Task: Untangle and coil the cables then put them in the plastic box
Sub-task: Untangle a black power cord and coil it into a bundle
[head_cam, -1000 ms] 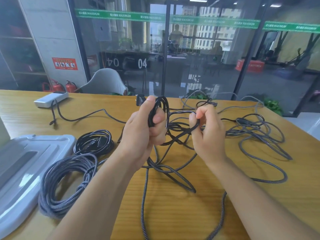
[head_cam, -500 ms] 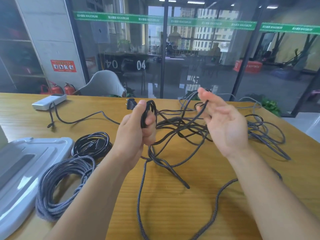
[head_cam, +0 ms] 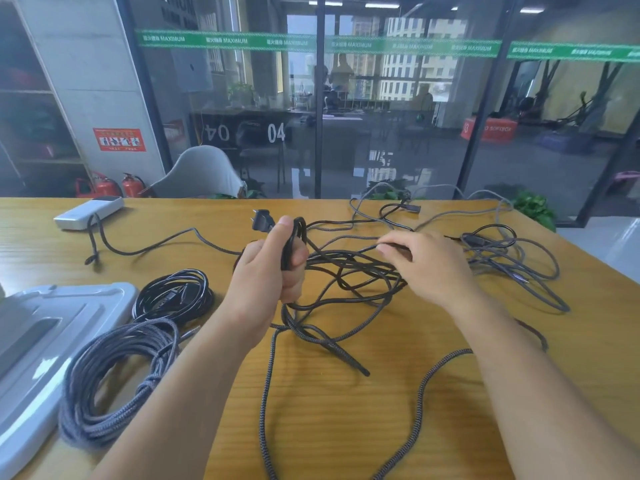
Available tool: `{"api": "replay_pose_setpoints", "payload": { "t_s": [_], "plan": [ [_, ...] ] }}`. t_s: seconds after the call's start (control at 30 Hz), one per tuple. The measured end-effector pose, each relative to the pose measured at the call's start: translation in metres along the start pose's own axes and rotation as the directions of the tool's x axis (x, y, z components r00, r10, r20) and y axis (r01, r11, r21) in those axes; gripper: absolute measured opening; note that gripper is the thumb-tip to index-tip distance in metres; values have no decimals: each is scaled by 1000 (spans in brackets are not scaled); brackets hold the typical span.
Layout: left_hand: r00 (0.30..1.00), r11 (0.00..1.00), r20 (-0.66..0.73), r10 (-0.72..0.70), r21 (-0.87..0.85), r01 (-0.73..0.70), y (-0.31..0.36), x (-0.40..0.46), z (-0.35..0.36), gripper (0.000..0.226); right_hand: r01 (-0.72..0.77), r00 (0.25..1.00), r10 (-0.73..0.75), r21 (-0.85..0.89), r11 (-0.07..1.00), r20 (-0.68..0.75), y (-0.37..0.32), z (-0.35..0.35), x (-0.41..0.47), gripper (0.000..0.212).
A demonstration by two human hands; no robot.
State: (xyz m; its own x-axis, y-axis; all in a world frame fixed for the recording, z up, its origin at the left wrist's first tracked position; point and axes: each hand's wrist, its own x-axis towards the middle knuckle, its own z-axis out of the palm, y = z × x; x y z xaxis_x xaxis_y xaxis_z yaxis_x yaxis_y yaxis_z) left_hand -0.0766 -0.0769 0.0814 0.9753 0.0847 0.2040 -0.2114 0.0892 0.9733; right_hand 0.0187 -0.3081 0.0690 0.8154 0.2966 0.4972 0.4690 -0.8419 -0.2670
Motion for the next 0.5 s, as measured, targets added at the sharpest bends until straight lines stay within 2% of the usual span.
{"api": "replay_pose_setpoints", "payload": {
  "t_s": [0.03,0.07,0.1,0.13,0.17,0.2,0.23,0.27,0.3,0.33,0.37,0.43,0.47,0.5],
  "plan": [
    [1000,1000,1,0,11,0,-1,0,0,56,1,997,12,174,985,-73,-2,2,1,20],
    [1000,1000,-2,5,17,-5,0,0,0,57,-3,986,78,449,894,-148,-5,3,0,20],
    [1000,1000,-10,13,19,-13,0,0,-1,57,11,964,183,716,698,-192,-8,0,0,20],
    [999,1000,-23,23,15,-23,2,0,-2,56,40,941,283,890,454,-187,-10,-5,0,20],
    [999,999,-37,34,4,-34,3,0,-3,56,59,927,348,968,242,-144,-12,-10,0,20],
    [998,999,-51,44,-9,-45,5,0,-5,55,62,920,381,994,85,-90,-12,-14,-1,20],
    [997,998,-61,52,-18,-53,5,1,-6,55,46,922,386,999,-18,-35,-10,-17,0,20],
    [996,998,-68,55,-20,-57,5,1,-6,55,8,928,372,997,-71,19,-8,-18,0,20],
    [996,998,-72,55,-17,-56,5,1,-6,55,-48,934,351,996,-74,71,-4,-18,2,21],
    [996,998,-72,53,-12,-54,5,1,-5,55,-122,936,333,992,-5,117,-2,-15,2,21],
    [996,999,-69,50,-10,-51,4,1,-5,56,-201,933,329,968,148,143,0,-12,2,22],
    [998,999,-48,46,-12,-46,4,0,-4,56,-266,939,335,783,562,78,5,-1,3,26],
    [998,999,-33,46,-15,-46,5,-1,-4,56,-235,953,302,612,755,-7,6,4,2,29],
    [999,999,-20,47,-21,-48,6,-1,-3,56,-162,967,226,403,901,-117,4,9,0,34]
  ]
}}
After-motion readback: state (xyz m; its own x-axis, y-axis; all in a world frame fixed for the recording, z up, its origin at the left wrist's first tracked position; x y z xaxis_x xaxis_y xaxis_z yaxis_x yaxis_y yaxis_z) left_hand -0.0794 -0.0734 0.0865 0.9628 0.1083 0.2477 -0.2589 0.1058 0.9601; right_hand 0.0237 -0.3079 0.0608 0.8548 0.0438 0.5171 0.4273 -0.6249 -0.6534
